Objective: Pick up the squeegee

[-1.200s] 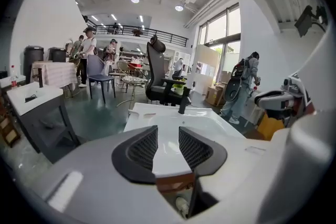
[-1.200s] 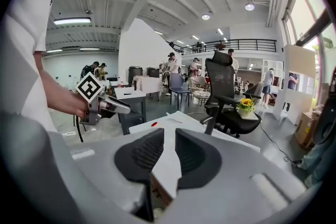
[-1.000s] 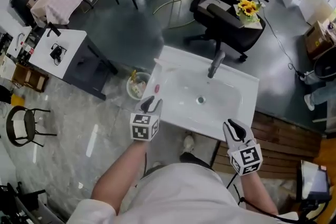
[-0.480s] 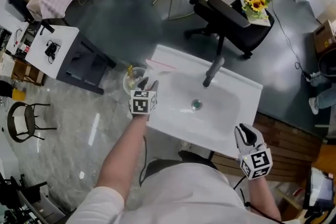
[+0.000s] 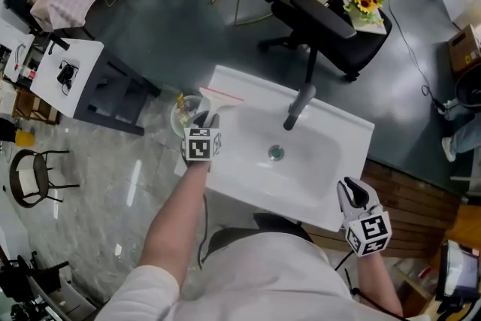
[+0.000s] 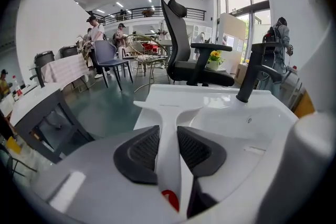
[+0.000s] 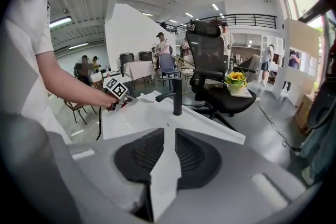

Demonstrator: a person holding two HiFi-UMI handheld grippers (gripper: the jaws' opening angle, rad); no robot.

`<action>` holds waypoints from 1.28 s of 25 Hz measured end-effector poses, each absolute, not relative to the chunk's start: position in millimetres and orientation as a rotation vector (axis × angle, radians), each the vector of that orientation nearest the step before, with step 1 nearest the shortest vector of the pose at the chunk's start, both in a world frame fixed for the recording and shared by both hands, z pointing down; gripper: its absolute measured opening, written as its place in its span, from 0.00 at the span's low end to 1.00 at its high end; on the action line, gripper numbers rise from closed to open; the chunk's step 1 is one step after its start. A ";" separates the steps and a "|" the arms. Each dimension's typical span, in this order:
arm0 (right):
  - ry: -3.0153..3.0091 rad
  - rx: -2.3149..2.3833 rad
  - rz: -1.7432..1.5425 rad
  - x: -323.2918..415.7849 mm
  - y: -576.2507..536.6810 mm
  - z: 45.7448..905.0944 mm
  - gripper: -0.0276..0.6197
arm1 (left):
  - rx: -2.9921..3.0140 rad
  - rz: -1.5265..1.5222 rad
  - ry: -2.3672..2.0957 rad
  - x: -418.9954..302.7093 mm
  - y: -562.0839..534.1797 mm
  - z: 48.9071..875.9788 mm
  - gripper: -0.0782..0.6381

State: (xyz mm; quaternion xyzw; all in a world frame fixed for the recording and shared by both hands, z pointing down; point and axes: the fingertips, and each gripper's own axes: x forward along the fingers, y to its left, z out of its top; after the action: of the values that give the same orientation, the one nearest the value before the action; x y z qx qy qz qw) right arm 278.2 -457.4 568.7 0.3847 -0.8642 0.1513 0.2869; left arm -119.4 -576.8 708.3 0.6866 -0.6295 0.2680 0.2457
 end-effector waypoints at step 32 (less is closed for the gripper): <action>-2.414 0.999 0.341 138.2 -342.2 548.1 0.06 | 2.067 0.373 -1.632 -155.8 -372.5 555.2 0.27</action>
State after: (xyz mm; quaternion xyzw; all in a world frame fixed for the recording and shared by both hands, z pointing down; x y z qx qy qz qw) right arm 138.2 -342.2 548.1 0.3672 -0.8869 0.1255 0.2506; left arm -155.8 -372.5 555.2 0.7546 -0.5959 0.1363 0.2386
